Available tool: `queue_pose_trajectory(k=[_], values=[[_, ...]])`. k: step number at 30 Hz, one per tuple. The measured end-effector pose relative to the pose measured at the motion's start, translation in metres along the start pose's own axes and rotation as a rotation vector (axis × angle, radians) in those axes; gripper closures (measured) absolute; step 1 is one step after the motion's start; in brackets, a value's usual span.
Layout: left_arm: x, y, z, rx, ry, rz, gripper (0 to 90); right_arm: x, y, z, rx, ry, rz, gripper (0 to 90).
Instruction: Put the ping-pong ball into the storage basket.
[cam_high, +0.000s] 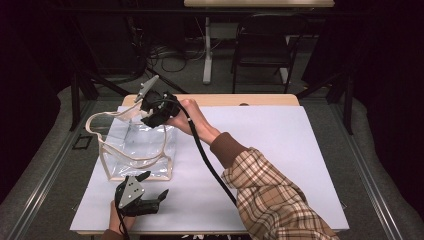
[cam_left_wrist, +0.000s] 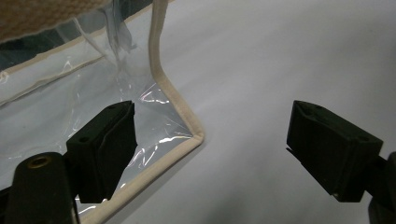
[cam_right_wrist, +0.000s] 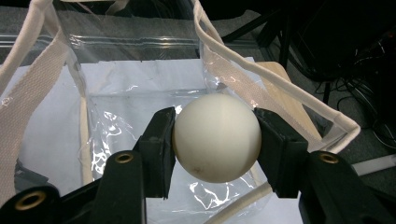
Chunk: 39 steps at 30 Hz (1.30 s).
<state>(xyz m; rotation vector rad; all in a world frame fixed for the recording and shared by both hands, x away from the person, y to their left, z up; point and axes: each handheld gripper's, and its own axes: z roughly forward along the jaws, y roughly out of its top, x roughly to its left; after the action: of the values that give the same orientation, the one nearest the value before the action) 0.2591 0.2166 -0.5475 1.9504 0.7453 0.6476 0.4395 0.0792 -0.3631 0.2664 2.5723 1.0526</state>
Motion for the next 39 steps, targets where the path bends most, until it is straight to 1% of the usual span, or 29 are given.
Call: queue_pose_trajectory(k=[5, 9, 10, 14, 26, 30, 31, 37, 39], values=[[0.000, 0.000, 0.000, -0.001, 0.001, 0.000, 16.1, 0.002, 0.001, 0.004, 0.003, 0.002, -0.007, 50.5], [0.000, 0.000, 0.000, -0.001, 0.001, -0.001, 16.1, 0.004, 0.002, 0.006, 0.014, 0.007, -0.002, 50.5], [0.000, 0.000, 0.000, -0.001, 0.001, 0.000, 16.1, 0.004, 0.001, 0.008, 0.004, 0.005, -0.005, 50.5], [0.000, 0.000, 0.000, 0.000, 0.001, 0.000, 16.1, 0.005, 0.002, 0.009, 0.019, 0.008, -0.004, 50.5], [0.000, 0.000, 0.000, -0.001, -0.001, 0.000, 16.1, 0.007, 0.003, 0.016, 0.031, 0.018, -0.009, 50.5], [0.000, 0.000, 0.000, 0.000, 0.001, 0.000, 16.1, 0.008, 0.002, 0.019, 0.035, 0.018, 0.000, 50.5], [0.000, 0.000, 0.000, 0.000, 0.000, 0.000, 16.1, 0.007, 0.003, 0.019, 0.040, 0.021, -0.007, 50.5], [0.000, 0.000, 0.000, -0.001, 0.000, -0.001, 16.1, 0.009, 0.003, 0.022, 0.041, 0.026, -0.004, 50.5], [0.000, 0.000, 0.000, -0.001, 0.000, -0.001, 16.1, 0.010, 0.003, 0.023, 0.051, 0.028, 0.000, 50.5]])
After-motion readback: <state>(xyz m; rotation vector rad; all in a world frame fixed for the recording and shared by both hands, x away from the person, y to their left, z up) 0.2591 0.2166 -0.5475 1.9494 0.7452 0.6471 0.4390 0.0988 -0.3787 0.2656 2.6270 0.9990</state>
